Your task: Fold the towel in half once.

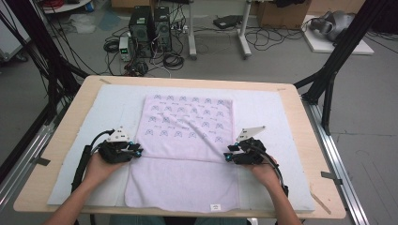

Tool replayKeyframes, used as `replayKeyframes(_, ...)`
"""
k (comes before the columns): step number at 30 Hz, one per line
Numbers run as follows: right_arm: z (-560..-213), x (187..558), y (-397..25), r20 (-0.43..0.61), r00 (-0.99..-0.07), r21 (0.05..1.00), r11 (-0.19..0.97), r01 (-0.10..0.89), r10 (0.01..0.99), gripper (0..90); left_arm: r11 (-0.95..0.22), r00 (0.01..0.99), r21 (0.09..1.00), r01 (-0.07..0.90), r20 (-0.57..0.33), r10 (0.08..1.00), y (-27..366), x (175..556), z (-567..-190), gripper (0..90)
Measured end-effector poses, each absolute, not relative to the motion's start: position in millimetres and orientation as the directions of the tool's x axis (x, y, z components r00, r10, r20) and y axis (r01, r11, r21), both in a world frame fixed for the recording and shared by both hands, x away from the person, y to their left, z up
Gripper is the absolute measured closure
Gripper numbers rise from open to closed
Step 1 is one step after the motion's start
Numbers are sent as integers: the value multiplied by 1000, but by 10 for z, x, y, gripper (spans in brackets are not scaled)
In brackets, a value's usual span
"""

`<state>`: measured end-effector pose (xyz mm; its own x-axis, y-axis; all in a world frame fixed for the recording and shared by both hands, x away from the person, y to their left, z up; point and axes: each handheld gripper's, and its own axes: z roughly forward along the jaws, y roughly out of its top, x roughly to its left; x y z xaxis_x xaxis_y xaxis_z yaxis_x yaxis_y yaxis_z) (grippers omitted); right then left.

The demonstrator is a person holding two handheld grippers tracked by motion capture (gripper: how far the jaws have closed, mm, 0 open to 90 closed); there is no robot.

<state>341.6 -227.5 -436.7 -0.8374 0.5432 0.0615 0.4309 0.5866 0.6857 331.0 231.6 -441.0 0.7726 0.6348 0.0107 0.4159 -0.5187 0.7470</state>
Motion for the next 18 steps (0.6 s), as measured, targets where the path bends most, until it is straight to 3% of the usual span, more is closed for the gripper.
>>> replayKeyframes(4,-4386,3437,-2280,56,-839,688,588,425,542,719,-523,772,747,409,21,635,2298,3300,-4406,846)
replayKeyframes(8,-4383,3449,-2285,68,-849,691,588,420,525,862,-512,768,751,417,10,641,2319,3300,-4389,873)
replayKeyframes(18,-4194,3369,-2390,72,-849,739,543,398,524,876,-480,769,788,385,13,639,2390,3169,-4169,875)
